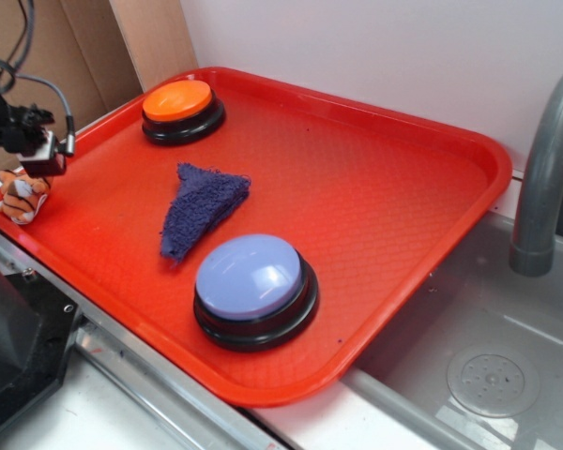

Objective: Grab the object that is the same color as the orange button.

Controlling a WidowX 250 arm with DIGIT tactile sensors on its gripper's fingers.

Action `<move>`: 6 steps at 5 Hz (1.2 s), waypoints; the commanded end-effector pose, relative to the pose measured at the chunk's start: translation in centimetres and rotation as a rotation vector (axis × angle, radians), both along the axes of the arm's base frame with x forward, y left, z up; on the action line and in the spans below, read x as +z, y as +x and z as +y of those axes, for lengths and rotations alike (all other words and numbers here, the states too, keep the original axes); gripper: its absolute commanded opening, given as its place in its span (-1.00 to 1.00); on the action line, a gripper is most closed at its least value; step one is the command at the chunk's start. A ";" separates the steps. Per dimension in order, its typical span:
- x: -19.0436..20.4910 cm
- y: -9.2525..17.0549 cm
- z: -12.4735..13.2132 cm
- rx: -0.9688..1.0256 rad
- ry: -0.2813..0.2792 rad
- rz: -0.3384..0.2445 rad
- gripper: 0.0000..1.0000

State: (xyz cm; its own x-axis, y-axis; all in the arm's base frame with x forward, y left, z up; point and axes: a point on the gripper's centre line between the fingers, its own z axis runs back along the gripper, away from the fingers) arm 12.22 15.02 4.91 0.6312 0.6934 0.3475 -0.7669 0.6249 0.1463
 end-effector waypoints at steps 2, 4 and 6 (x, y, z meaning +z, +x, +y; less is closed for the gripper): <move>-1.9 0.1 1.3 -0.024 -0.080 -0.033 -1.00; -0.8 0.5 0.8 -0.053 -0.087 -0.035 -1.00; 6.5 3.0 -2.2 -0.254 -0.176 -0.011 -1.00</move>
State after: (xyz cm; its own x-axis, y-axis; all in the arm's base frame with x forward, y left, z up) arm 15.38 11.98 9.72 0.7854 0.5849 0.2026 -0.5978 0.8016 0.0033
